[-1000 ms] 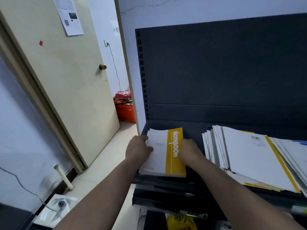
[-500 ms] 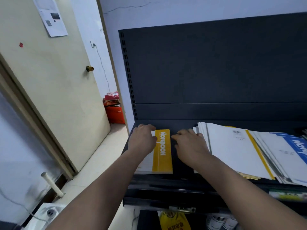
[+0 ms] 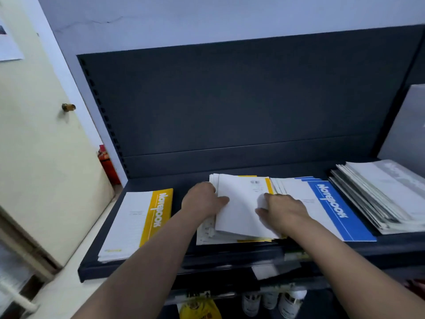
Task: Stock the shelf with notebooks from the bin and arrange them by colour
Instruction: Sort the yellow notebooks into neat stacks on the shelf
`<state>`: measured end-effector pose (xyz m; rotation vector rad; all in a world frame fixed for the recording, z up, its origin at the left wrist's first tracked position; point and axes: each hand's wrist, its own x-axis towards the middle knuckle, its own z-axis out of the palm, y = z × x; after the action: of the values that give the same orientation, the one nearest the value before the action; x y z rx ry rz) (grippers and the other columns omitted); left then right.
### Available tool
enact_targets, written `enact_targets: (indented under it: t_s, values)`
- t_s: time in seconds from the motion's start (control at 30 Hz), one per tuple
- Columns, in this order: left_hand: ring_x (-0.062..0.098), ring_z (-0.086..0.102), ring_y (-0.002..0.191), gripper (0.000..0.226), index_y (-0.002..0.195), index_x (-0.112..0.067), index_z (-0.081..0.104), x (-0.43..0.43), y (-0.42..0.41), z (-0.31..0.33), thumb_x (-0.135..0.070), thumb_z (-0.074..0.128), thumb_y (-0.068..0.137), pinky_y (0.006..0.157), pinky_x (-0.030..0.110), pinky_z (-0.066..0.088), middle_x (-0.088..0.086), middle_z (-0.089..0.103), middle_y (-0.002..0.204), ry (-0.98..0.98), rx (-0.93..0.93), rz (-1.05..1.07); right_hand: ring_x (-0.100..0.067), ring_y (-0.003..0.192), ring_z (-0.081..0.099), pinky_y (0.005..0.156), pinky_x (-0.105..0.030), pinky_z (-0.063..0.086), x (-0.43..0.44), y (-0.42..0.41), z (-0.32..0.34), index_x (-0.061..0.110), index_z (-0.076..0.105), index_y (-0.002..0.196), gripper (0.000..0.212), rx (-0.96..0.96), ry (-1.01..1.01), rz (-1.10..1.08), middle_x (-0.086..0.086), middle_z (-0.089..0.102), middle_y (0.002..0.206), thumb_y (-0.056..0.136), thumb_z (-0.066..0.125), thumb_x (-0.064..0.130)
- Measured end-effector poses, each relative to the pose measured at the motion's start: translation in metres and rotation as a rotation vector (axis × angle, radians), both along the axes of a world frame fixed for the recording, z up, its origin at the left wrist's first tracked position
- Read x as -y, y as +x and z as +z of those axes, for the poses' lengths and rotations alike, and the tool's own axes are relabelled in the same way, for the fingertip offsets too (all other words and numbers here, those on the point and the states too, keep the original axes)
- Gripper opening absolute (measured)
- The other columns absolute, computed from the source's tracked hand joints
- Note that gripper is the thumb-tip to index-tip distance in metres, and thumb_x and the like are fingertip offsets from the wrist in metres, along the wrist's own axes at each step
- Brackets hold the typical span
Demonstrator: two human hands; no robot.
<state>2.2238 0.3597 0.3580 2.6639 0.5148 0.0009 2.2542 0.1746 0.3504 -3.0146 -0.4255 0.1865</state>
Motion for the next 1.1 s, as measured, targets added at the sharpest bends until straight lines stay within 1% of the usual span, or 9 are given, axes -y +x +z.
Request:
enact_targets:
  t_s: [0.13,0.23,0.43,0.67,0.8,0.87,1.0,1.07,1.1]
  values:
    - [0.017,0.063,0.090,0.045,0.102,-0.016,0.067,0.010,0.002,-0.001,-0.053,0.069,0.077,0.073,0.031,0.052,-0.001,0.066,0.103,0.007,-0.026,0.053,-0.026,0.117,0.045,0.083,-0.036,0.036,0.004,0.006,-0.005,0.020,0.051,0.117,0.033,0.028,0.066,0.063,-0.005,0.057,0.122,0.093,0.044,0.042]
    - [0.018,0.063,0.093,0.046,0.106,-0.013,0.064,0.007,0.002,0.000,-0.046,0.074,0.075,0.076,0.032,0.053,-0.002,0.067,0.106,-0.052,-0.041,0.104,-0.025,0.117,0.044,0.084,-0.038,0.037,0.009,0.008,-0.007,0.021,0.052,0.114,0.033,0.028,0.131,0.097,-0.002,0.056,0.121,0.092,0.044,0.043]
    - [0.023,0.065,0.080,0.022,0.088,-0.005,0.070,0.002,-0.002,0.007,-0.026,0.068,0.081,0.063,0.028,0.048,0.006,0.070,0.087,-0.119,0.060,0.189,-0.024,0.116,0.046,0.087,-0.037,0.041,0.016,0.015,-0.012,0.018,0.055,0.115,0.031,0.052,0.096,0.134,-0.002,0.054,0.124,0.098,0.037,0.037]
    - [0.019,0.065,0.078,0.004,0.086,-0.013,0.062,0.006,0.001,0.024,-0.016,0.064,0.086,0.076,0.040,0.056,-0.001,0.067,0.080,-0.359,0.329,0.180,-0.023,0.111,0.050,0.083,-0.035,0.046,0.016,0.022,-0.002,0.018,0.055,0.118,0.029,0.055,0.201,0.126,-0.004,0.056,0.120,0.097,0.042,0.032]
    - [0.016,0.062,0.058,0.003,0.086,-0.014,0.058,0.008,0.003,0.044,-0.014,0.062,0.087,0.066,0.038,0.053,-0.005,0.059,0.064,-0.510,0.507,0.130,-0.019,0.109,0.056,0.088,-0.038,0.051,0.015,0.033,0.017,0.025,0.044,0.136,0.040,0.074,0.552,0.074,0.001,0.059,0.123,0.096,0.047,0.026]
    - [0.019,0.067,0.062,0.005,0.086,-0.015,0.057,0.009,0.005,0.054,-0.013,0.060,0.090,0.061,0.036,0.050,-0.007,0.056,0.059,-0.565,0.559,0.065,-0.017,0.100,0.060,0.086,-0.039,0.052,0.016,0.040,0.031,0.026,0.045,0.136,0.039,0.053,0.821,0.051,0.004,0.064,0.112,0.097,0.043,0.021]
    - [0.015,0.060,0.073,0.013,0.086,-0.009,0.061,0.007,0.008,0.068,0.002,0.057,0.091,0.069,0.025,0.051,0.003,0.065,0.080,-0.668,0.673,-0.078,-0.019,0.083,0.066,0.076,-0.037,0.050,0.029,0.046,0.054,0.021,0.057,0.113,0.022,-0.120,1.436,-0.105,-0.007,0.068,0.102,0.101,0.038,0.021]
    - [0.013,0.061,0.081,0.013,0.091,-0.007,0.064,0.001,0.009,0.064,0.004,0.057,0.090,0.076,0.020,0.051,0.007,0.069,0.094,-0.651,0.618,-0.118,-0.022,0.085,0.067,0.070,-0.036,0.051,0.041,0.046,0.056,0.021,0.054,0.112,0.026,-0.164,1.551,-0.190,-0.007,0.069,0.100,0.102,0.034,0.034]
    - [0.018,0.062,0.085,0.015,0.090,-0.008,0.065,-0.004,0.009,0.058,0.004,0.058,0.090,0.081,0.026,0.052,0.012,0.070,0.098,-0.639,0.559,-0.125,-0.024,0.087,0.067,0.069,-0.035,0.053,0.046,0.047,0.054,0.021,0.053,0.116,0.031,-0.187,1.559,-0.212,-0.007,0.068,0.100,0.102,0.032,0.040]
